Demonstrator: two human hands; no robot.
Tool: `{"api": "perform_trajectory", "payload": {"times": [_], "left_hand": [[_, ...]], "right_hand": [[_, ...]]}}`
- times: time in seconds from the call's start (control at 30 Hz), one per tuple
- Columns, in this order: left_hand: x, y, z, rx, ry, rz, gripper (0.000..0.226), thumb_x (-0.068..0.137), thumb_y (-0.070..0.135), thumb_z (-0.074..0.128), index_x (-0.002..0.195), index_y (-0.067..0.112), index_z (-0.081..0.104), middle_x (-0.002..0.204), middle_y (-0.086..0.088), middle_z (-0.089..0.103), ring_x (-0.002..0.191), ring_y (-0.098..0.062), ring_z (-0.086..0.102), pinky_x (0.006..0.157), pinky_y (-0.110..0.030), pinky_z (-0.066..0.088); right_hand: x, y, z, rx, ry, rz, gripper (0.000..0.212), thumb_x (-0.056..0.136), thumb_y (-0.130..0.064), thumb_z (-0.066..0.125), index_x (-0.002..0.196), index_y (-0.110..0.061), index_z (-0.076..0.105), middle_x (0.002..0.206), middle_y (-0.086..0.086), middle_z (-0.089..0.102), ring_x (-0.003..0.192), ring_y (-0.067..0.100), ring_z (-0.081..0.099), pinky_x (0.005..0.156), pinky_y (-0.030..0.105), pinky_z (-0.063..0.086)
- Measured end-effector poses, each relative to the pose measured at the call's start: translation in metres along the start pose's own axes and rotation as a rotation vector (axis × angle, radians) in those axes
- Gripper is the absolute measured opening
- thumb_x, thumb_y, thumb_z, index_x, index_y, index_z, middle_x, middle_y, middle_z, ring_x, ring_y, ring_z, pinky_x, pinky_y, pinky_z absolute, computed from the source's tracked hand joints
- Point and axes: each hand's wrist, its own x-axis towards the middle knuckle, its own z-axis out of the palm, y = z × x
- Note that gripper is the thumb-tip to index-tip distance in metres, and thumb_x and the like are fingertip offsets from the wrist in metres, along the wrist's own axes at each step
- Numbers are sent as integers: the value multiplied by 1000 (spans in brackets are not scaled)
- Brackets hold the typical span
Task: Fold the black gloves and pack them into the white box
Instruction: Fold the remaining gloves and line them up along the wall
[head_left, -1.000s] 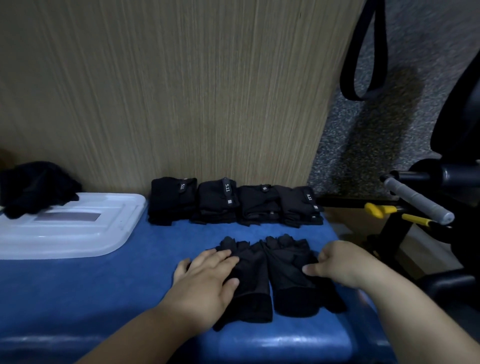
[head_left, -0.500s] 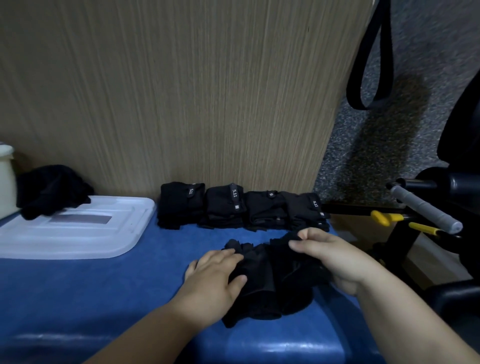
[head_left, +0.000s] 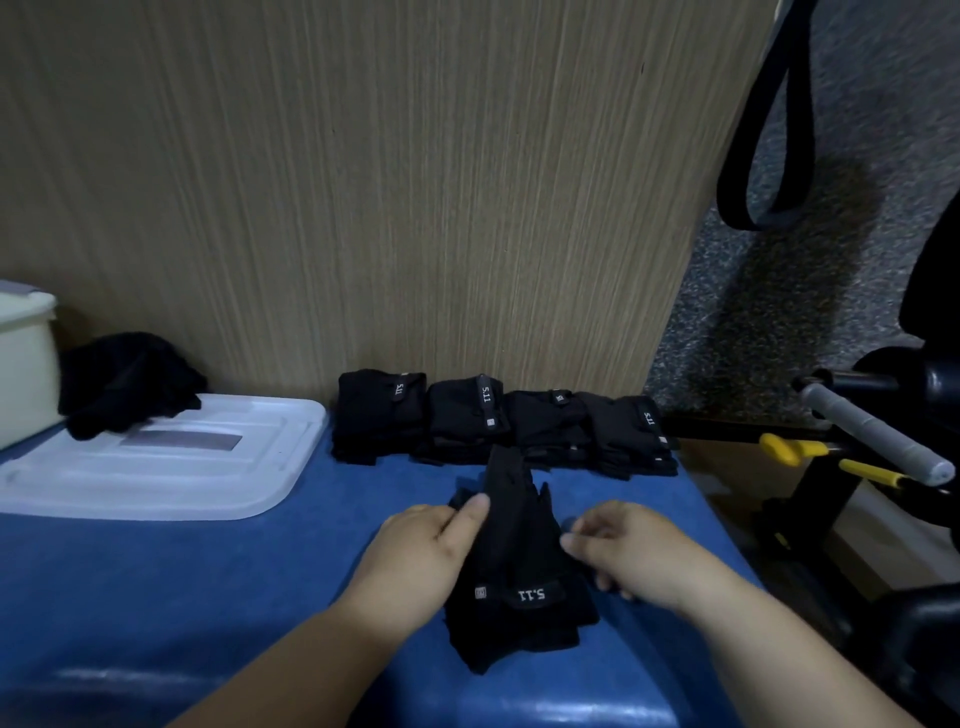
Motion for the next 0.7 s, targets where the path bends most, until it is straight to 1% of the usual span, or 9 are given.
{"api": "perform_trajectory", "payload": {"times": [0.07, 0.17, 0.23, 0.3, 0.37, 0.4, 0.47, 0.6, 0.7], "left_hand": [[-3, 5, 0, 76, 0, -11, 55, 84, 68, 45, 62, 18, 48, 59, 7, 49, 60, -9, 50, 59, -26, 36], [1, 4, 6, 153, 27, -31, 58, 82, 65, 54, 95, 9, 63, 72, 2, 63, 71, -7, 60, 57, -23, 35], [3, 4, 7, 120, 53, -32, 48, 87, 55, 55, 88, 8, 63, 72, -1, 63, 69, -11, 61, 58, -26, 39], [4, 5, 7, -19, 51, -42, 42, 89, 47, 57, 78, 7, 62, 69, -1, 64, 64, -14, 61, 64, -35, 49], [2, 7, 4, -212, 53, -45, 26, 90, 39, 60, 89, 14, 68, 77, 3, 73, 73, -11, 69, 72, -33, 56], [1, 9, 2, -284, 63, -44, 18, 90, 36, 61, 97, 20, 66, 80, 4, 74, 76, -7, 70, 72, -28, 55], [-1, 9, 0, -348, 86, -51, 17, 92, 32, 60, 108, 29, 55, 77, 6, 74, 73, -2, 69, 68, -20, 50], [-6, 0, -3, -77, 144, 0, 24, 97, 34, 49, 118, 29, 41, 56, 7, 58, 61, -7, 60, 64, -26, 50], [-7, -8, 1, 196, 151, 73, 31, 98, 37, 44, 125, 29, 32, 66, 6, 55, 67, -9, 57, 62, -27, 44]], "right_hand": [[2, 0, 7, -67, 12, 9, 29, 81, -46, 69, 95, -21, 64, 83, -3, 69, 64, 8, 63, 64, 25, 53], [6, -1, 14, -45, 22, 14, 38, 75, -51, 73, 99, -22, 66, 93, -5, 70, 85, 12, 67, 82, 32, 56], [7, -3, 17, 22, 25, -1, 29, 75, -43, 76, 89, -19, 66, 86, -5, 70, 81, 11, 66, 79, 30, 55], [6, -6, 18, 149, 64, -40, 25, 74, -33, 79, 84, -19, 61, 76, -3, 64, 69, 11, 61, 68, 28, 52], [4, -10, 18, 262, 93, -97, 27, 76, -23, 78, 89, -21, 55, 66, -4, 56, 58, 9, 52, 58, 24, 43], [3, -11, 18, 301, 93, -134, 28, 78, -21, 77, 92, -23, 53, 63, -5, 53, 54, 8, 49, 55, 23, 39], [1, -12, 18, 319, 83, -200, 27, 81, -18, 74, 95, -27, 52, 60, -8, 48, 50, 6, 42, 52, 21, 36], [1, -8, 24, 186, 73, -258, 25, 83, -20, 71, 92, -36, 55, 66, -8, 48, 58, 7, 44, 57, 22, 40], [1, -4, 29, 55, 98, -262, 21, 84, -22, 69, 88, -36, 55, 67, -9, 46, 56, 6, 43, 53, 17, 38]]}}
